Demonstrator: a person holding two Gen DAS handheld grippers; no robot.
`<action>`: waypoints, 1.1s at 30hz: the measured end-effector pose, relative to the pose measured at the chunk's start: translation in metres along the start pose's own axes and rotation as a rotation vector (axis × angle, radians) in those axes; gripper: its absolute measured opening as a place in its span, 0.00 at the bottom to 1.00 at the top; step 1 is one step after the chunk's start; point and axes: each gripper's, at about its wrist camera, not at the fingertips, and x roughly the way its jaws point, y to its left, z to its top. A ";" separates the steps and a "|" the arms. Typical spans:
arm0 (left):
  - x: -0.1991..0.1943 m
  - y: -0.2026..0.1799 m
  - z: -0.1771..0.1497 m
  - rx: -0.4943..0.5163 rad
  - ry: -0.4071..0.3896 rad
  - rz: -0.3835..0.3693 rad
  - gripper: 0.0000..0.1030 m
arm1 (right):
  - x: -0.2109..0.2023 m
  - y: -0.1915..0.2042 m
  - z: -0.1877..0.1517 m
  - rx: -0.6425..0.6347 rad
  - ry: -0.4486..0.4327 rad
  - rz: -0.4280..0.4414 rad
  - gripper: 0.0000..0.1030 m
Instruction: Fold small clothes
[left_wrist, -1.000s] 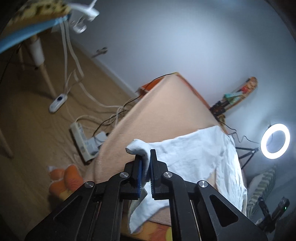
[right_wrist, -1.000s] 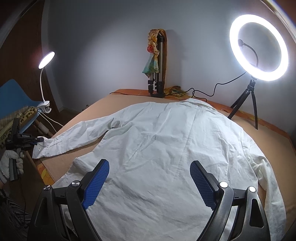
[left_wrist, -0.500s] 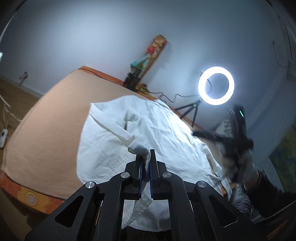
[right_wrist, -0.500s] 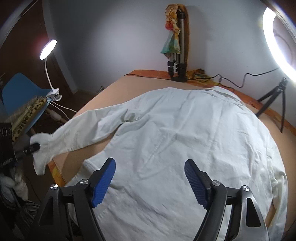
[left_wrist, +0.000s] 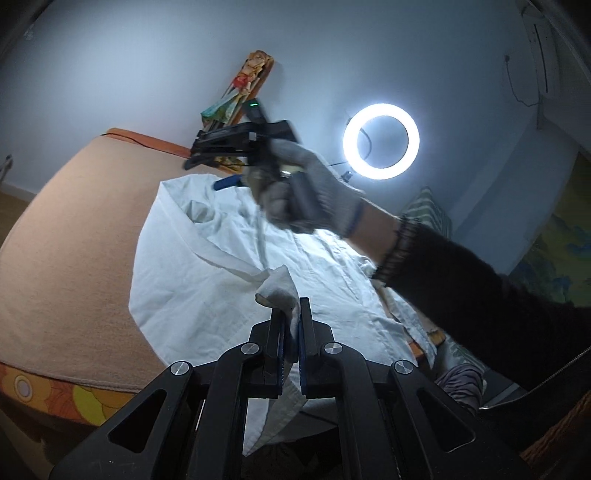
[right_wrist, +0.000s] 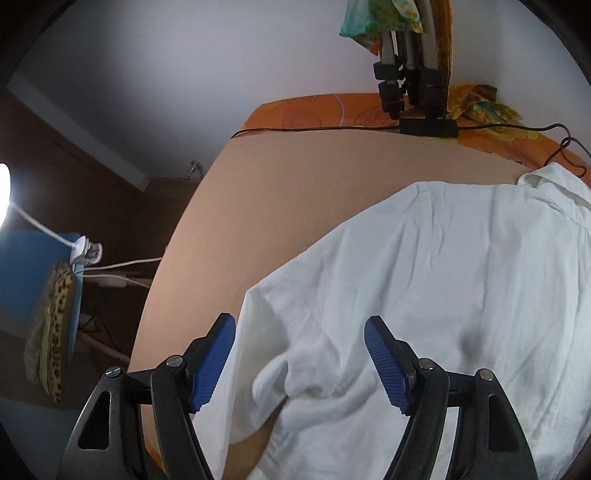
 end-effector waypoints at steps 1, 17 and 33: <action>-0.001 -0.003 0.001 0.005 -0.007 -0.011 0.04 | 0.009 0.002 0.005 0.014 0.013 -0.005 0.73; 0.004 -0.031 -0.018 0.174 0.076 -0.028 0.04 | 0.005 -0.017 0.017 -0.016 -0.028 -0.210 0.00; 0.050 -0.069 -0.059 0.393 0.311 -0.002 0.13 | -0.056 -0.057 -0.041 -0.160 -0.099 -0.406 0.32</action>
